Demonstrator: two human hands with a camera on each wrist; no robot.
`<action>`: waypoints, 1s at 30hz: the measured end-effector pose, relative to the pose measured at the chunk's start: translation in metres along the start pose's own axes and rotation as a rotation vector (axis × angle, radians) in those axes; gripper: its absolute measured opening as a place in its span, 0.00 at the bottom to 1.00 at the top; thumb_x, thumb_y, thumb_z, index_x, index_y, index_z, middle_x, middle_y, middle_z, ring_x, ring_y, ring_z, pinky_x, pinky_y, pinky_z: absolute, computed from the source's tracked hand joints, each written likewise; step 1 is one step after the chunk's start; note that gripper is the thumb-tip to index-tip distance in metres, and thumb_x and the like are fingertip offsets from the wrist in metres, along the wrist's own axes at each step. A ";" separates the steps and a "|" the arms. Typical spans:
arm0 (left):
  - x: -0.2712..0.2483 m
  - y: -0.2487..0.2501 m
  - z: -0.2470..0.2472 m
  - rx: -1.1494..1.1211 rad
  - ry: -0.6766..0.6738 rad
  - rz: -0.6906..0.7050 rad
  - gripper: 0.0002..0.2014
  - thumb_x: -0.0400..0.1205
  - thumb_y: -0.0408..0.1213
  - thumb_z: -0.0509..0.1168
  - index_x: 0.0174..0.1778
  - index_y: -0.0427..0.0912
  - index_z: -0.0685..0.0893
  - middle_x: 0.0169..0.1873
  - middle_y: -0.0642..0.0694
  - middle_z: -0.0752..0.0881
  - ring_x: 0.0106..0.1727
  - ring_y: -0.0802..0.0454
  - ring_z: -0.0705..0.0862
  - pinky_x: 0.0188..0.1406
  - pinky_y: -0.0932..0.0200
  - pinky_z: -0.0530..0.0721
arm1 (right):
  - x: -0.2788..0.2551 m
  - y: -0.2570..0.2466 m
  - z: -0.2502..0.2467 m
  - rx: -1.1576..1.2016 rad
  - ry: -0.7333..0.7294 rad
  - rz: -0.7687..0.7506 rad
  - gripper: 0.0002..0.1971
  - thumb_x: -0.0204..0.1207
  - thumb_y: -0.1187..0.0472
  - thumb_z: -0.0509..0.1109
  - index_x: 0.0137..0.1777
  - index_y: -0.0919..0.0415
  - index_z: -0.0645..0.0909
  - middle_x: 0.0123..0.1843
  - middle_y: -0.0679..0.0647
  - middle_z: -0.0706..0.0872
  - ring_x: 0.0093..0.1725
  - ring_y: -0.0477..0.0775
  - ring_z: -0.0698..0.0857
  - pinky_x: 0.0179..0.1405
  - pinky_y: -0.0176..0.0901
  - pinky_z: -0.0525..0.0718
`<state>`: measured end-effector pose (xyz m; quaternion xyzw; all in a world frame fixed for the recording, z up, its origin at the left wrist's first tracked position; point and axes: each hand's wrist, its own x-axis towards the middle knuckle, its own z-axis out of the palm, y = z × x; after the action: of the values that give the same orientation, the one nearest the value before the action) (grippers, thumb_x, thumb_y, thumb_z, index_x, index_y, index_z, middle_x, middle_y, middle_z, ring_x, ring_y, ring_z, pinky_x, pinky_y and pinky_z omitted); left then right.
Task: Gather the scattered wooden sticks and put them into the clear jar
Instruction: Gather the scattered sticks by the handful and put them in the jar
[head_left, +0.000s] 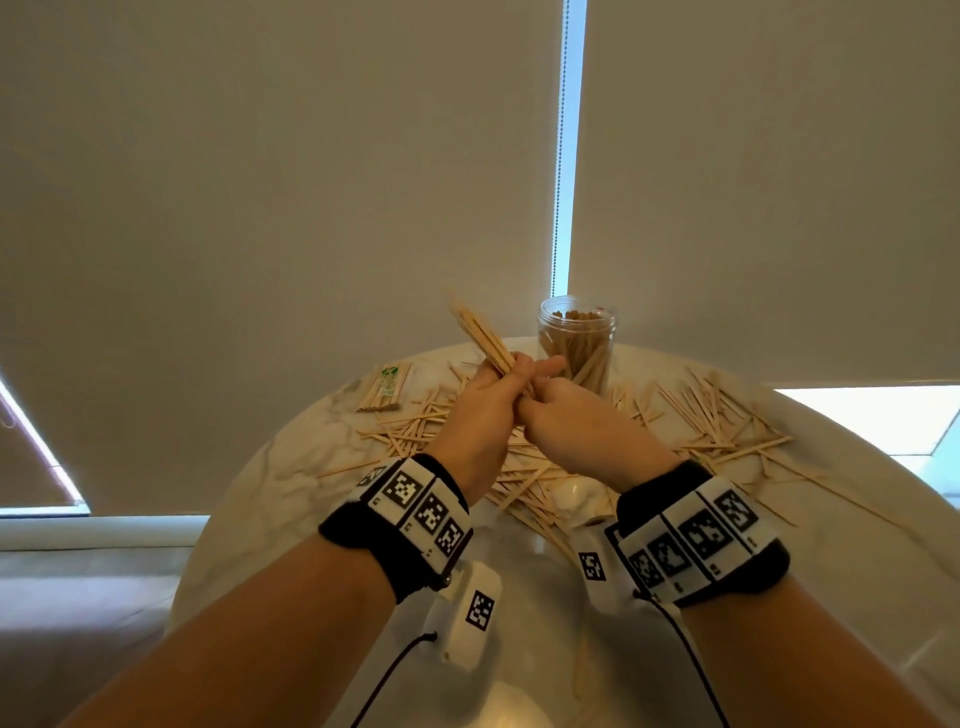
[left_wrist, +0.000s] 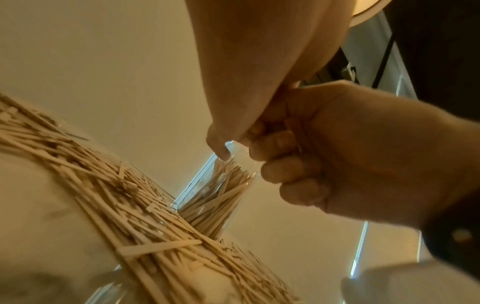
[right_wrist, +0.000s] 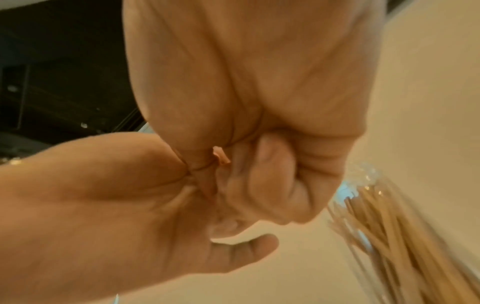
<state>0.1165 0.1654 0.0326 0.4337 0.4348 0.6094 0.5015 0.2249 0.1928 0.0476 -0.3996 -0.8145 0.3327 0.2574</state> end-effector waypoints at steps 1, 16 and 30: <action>0.002 0.000 -0.001 -0.003 0.011 -0.009 0.12 0.90 0.41 0.59 0.65 0.39 0.79 0.61 0.45 0.90 0.65 0.49 0.86 0.64 0.51 0.84 | 0.001 0.001 -0.001 -0.023 0.023 -0.025 0.12 0.89 0.56 0.55 0.46 0.55 0.78 0.33 0.52 0.83 0.27 0.43 0.81 0.25 0.34 0.74; 0.012 0.036 -0.012 0.361 -0.011 -0.122 0.29 0.92 0.52 0.49 0.54 0.35 0.91 0.49 0.42 0.93 0.56 0.43 0.91 0.59 0.48 0.87 | 0.005 0.029 -0.020 -0.481 0.041 0.105 0.12 0.78 0.45 0.68 0.42 0.52 0.86 0.34 0.49 0.86 0.36 0.48 0.86 0.34 0.41 0.82; 0.022 0.024 -0.002 0.642 -0.144 0.053 0.20 0.82 0.54 0.71 0.45 0.37 0.91 0.33 0.47 0.92 0.24 0.53 0.84 0.19 0.66 0.74 | 0.008 0.041 -0.032 -0.510 0.049 0.156 0.10 0.71 0.51 0.73 0.50 0.52 0.86 0.41 0.51 0.88 0.39 0.50 0.86 0.39 0.43 0.84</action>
<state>0.1066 0.1846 0.0576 0.6229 0.5567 0.4219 0.3524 0.2619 0.2294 0.0386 -0.5211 -0.8323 0.1257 0.1413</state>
